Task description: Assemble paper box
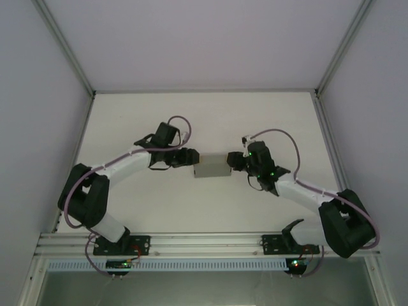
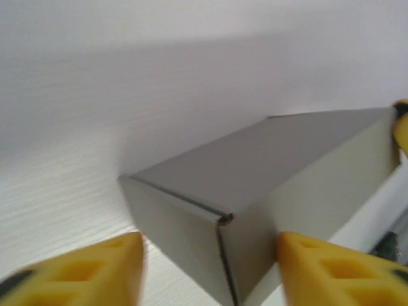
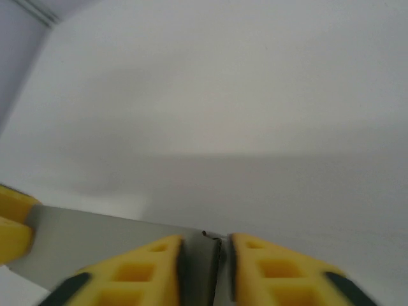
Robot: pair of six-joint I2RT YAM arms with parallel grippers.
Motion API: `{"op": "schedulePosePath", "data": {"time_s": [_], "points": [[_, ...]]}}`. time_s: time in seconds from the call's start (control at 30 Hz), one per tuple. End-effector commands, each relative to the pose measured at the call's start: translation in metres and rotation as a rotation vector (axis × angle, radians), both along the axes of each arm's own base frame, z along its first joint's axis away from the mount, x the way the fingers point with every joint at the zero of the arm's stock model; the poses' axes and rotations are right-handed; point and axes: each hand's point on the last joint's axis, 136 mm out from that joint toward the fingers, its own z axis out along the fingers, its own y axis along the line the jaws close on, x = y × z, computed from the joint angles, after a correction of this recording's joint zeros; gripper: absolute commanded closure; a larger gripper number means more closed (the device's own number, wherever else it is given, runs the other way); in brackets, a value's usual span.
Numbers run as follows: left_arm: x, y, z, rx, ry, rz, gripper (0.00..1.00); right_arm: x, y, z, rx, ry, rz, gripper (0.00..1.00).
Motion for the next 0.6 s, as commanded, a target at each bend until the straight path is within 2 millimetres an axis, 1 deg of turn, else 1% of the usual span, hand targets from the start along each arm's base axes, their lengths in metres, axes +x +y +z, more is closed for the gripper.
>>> {"op": "schedulePosePath", "data": {"time_s": [0.0, 0.07, 0.1, 0.13, 0.17, 0.23, 0.3, 0.33, 0.4, 0.47, 0.5, 0.57], "points": [[0.003, 0.027, -0.005, 0.209, -0.007, 0.011, 0.28, -0.030, -0.020, -0.026, -0.201, 0.227, 0.040, 0.56], [0.010, 0.022, 0.017, 0.194, -0.053, 0.001, 0.14, -0.015, -0.018, 0.002, -0.190, 0.183, 0.030, 0.49], [0.014, 0.019, 0.028, 0.182, -0.082, -0.001, 0.08, -0.009, -0.016, 0.014, -0.177, 0.164, 0.037, 0.43], [0.018, 0.017, 0.041, 0.167, -0.114, -0.002, 0.00, -0.004, -0.014, 0.027, -0.162, 0.145, 0.049, 0.34], [0.020, 0.016, 0.053, 0.156, -0.144, -0.003, 0.00, 0.000, -0.012, 0.039, -0.151, 0.123, 0.071, 0.25], [0.023, 0.019, 0.072, 0.146, -0.202, 0.003, 0.00, 0.003, -0.004, 0.058, -0.142, 0.068, 0.156, 0.01], [0.024, 0.030, 0.084, 0.168, -0.249, 0.032, 0.00, 0.005, 0.006, 0.076, -0.156, -0.021, 0.263, 0.01], [0.024, 0.039, 0.087, 0.190, -0.266, 0.054, 0.01, 0.005, 0.012, 0.081, -0.203, -0.085, 0.346, 0.01], [0.023, 0.063, 0.087, 0.250, -0.280, 0.112, 0.01, -0.012, 0.032, 0.083, -0.274, -0.159, 0.570, 0.01], [0.020, 0.089, 0.082, 0.310, -0.273, 0.183, 0.00, -0.027, 0.045, 0.075, -0.382, -0.216, 0.764, 0.01], [0.018, 0.102, 0.078, 0.331, -0.264, 0.217, 0.00, -0.034, 0.050, 0.066, -0.447, -0.229, 0.857, 0.01], [0.010, 0.124, 0.069, 0.357, -0.233, 0.273, 0.00, -0.037, 0.052, 0.049, -0.579, -0.212, 0.971, 0.01]]}}
